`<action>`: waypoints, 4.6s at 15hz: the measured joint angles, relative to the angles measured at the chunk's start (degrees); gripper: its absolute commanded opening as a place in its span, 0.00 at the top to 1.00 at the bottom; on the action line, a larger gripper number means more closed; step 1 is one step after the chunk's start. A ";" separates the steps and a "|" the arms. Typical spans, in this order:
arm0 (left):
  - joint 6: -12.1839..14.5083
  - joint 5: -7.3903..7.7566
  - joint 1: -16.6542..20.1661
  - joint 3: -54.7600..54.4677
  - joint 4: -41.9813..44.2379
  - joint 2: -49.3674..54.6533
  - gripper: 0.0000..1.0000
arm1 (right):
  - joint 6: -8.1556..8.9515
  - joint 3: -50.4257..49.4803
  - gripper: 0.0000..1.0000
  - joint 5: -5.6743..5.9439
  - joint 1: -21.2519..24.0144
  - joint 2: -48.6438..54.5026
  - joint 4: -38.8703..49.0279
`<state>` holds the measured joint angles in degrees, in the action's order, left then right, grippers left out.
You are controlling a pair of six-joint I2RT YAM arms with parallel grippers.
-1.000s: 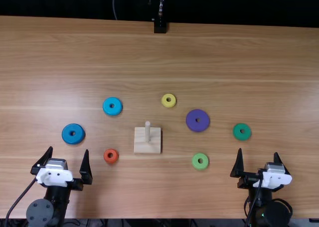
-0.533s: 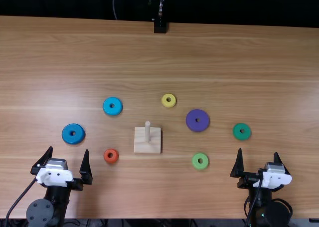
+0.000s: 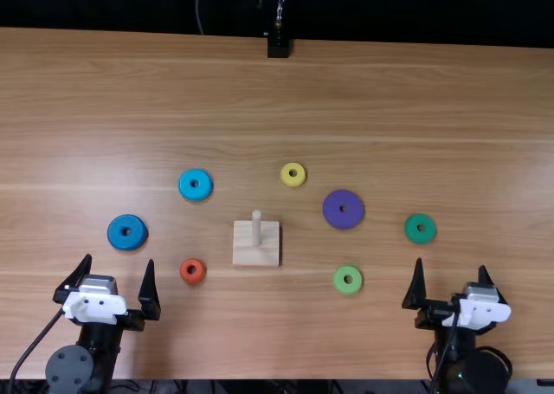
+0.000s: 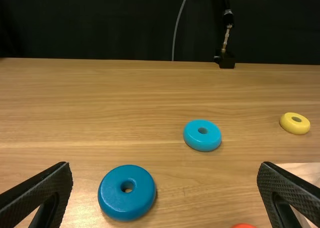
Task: Build the Hanoi tower: stack the rings onto the peg from bottom to top in this color order: purple, dark blue, light blue, dark green, light green, yellow, orange.
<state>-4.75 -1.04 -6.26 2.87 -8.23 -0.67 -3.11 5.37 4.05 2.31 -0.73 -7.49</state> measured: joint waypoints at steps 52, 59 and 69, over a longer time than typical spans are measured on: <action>0.00 0.00 0.00 0.00 0.02 0.00 0.00 | -0.35 69.70 0.00 -11.56 -16.17 -112.72 -28.89; 0.00 0.00 0.00 0.00 0.02 0.00 0.00 | -0.55 69.96 0.67 -10.95 -16.17 -112.74 -31.34; 0.00 -0.04 -0.02 0.00 0.02 0.00 0.00 | -2.78 73.00 1.00 -9.90 -16.46 -112.80 -35.76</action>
<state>-4.75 -1.08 -6.28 2.87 -8.21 -0.67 -5.89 78.37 -5.85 -14.15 -113.54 -43.24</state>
